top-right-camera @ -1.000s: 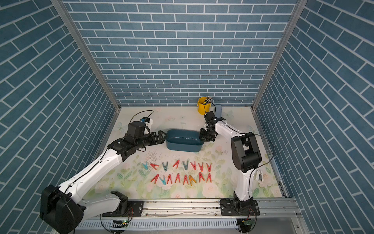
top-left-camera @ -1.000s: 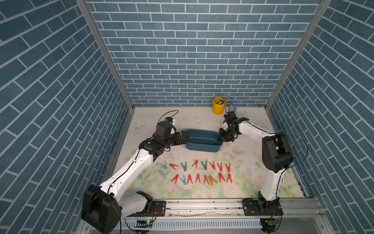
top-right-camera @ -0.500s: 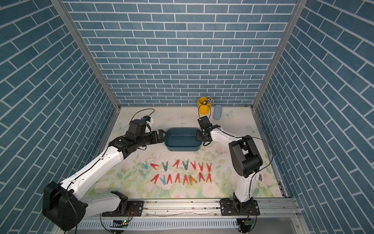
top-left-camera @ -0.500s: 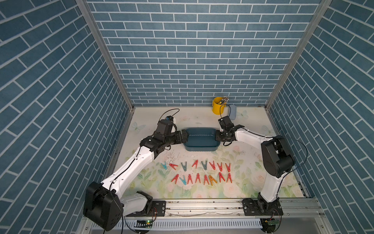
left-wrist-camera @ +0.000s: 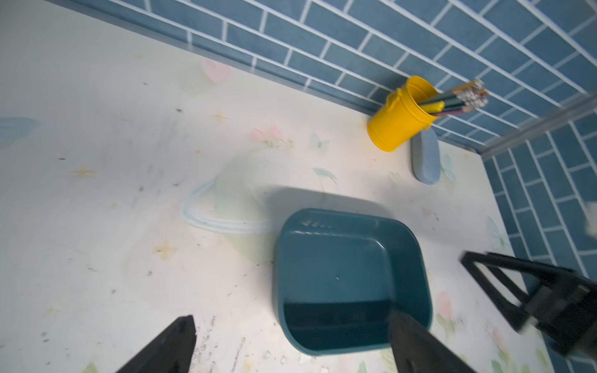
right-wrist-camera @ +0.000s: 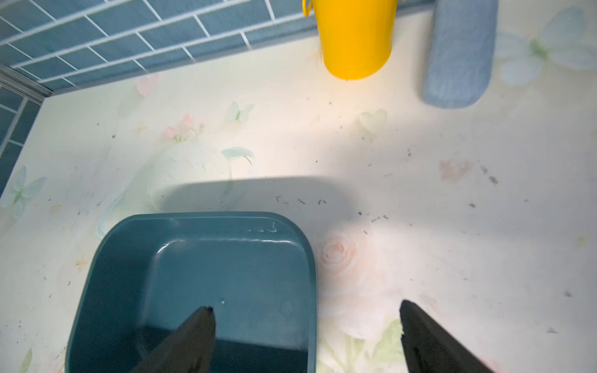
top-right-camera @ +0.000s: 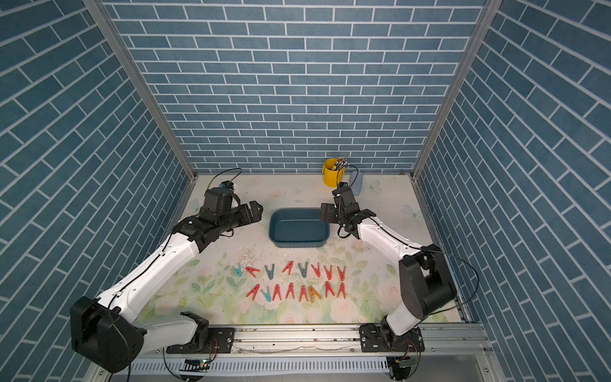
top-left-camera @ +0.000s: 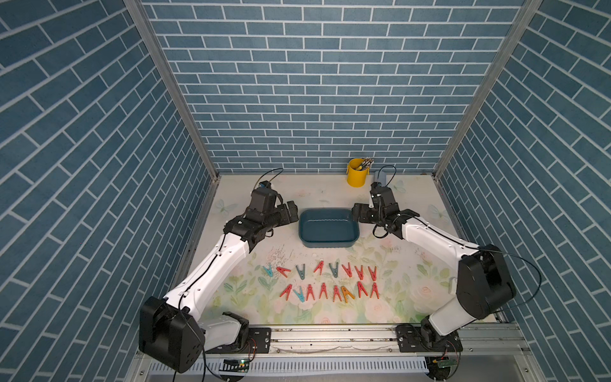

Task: Take the clothespins out of the storage box
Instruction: Reset both arms

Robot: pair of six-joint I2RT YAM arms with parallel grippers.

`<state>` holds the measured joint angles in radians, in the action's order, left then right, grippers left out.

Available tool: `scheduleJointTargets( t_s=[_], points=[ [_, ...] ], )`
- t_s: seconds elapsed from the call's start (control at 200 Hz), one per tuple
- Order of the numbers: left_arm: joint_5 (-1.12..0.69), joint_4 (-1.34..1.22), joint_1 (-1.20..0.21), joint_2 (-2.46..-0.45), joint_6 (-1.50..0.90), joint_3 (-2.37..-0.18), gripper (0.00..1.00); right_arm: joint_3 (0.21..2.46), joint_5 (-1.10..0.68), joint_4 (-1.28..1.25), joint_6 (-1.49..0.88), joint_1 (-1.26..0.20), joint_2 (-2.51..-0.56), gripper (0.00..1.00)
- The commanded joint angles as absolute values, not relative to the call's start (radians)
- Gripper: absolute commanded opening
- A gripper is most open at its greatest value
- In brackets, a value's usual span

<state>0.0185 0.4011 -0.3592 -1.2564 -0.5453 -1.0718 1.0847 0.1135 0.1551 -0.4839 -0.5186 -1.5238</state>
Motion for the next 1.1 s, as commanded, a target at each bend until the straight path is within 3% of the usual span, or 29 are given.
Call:
scheduleJointTargets(
  t_s=[0.0, 0.23, 0.385, 0.565, 0.675, 0.915, 1.095],
  points=[
    [0.146, 0.353, -0.307, -1.235, -0.541, -1.025, 1.0, 1.013, 0.249, 0.071, -0.442, -0.507, -1.445, 1.0],
    [0.313, 0.176, -0.182, -1.252, -0.459, -0.857, 1.0, 0.788, 0.566, -0.152, -0.311, -0.488, -1.321, 1.0],
    [0.347, 0.007, -0.08, -1.276, -0.393, -0.722, 1.0, 0.577, 0.778, -0.486, -0.162, -0.474, -1.284, 0.99],
    [0.441, -0.215, -0.025, -1.339, -0.326, -0.6, 0.99, 0.451, 0.853, -0.731, -0.054, -0.411, -1.341, 1.0],
    [0.483, -0.369, -0.023, -1.392, -0.287, -0.546, 1.0, 0.48, 0.814, -0.754, -0.012, -0.361, -1.4, 1.0],
    [0.509, -0.729, -0.023, -1.424, -0.172, -0.414, 1.0, 0.308, 0.802, -1.288, 0.133, -0.302, -1.578, 1.0],
    [0.385, -0.882, -0.023, -1.44, -0.127, -0.378, 1.0, 0.304, 0.628, -1.219, 0.123, -0.27, -1.544, 1.0]
  ],
)
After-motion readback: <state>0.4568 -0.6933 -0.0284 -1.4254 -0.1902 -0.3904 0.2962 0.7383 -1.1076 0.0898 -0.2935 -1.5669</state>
